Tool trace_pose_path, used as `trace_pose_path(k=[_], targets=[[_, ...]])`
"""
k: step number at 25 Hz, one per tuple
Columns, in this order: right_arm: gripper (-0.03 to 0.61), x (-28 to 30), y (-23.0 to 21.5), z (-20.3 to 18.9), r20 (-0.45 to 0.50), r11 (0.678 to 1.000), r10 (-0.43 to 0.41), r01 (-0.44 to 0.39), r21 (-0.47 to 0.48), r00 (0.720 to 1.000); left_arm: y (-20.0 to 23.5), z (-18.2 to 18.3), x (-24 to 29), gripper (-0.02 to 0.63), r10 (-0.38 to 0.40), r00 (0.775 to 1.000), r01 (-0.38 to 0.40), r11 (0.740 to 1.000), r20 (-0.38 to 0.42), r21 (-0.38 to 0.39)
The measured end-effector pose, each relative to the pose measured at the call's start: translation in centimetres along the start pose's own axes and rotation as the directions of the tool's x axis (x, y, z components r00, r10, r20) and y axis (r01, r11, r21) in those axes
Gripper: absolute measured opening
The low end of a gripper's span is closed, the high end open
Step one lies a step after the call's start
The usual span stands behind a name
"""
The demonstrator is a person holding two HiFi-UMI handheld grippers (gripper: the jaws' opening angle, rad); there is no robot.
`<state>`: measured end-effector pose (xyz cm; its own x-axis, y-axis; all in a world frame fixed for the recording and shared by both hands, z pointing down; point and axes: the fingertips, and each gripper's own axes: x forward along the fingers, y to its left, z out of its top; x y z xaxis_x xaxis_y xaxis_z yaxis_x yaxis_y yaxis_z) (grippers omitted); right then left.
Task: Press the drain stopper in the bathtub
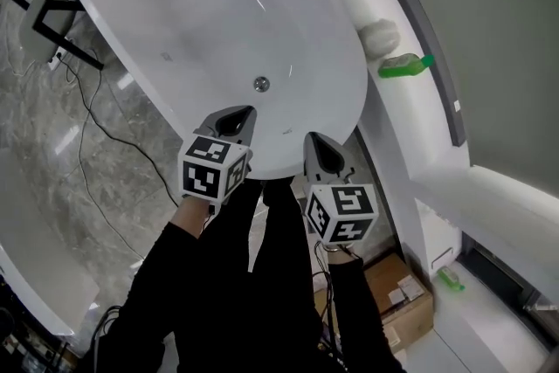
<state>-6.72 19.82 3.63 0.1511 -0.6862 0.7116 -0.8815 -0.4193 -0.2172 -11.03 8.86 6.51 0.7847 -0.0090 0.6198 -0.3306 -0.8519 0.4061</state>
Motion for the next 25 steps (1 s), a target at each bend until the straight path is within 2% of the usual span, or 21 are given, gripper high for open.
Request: trace_pose_path(k=[8,15,25], targets=[[0.002,4.6,-1.8,-2.3,-0.058,1.0,0.017,-0.016,0.02,0.998,1.7,-3.1,6.3,0.005,-0.009,0.997,0.01,1.0,-0.082,0.006],[0.002,10.4,-3.0,-4.3,-0.107,0.997,0.075,-0.074,0.012,0.991,5.4,-5.0,11.3,0.005,0.051,0.995,-0.054,0.998,-0.086,-0.031],[0.002,17.7,-5.4,-6.6,-0.168,0.993,0.116,-0.116,0.005,0.979,9.8,-8.5,16.5,0.005,0.101,0.985,-0.11,0.992,-0.138,-0.059]])
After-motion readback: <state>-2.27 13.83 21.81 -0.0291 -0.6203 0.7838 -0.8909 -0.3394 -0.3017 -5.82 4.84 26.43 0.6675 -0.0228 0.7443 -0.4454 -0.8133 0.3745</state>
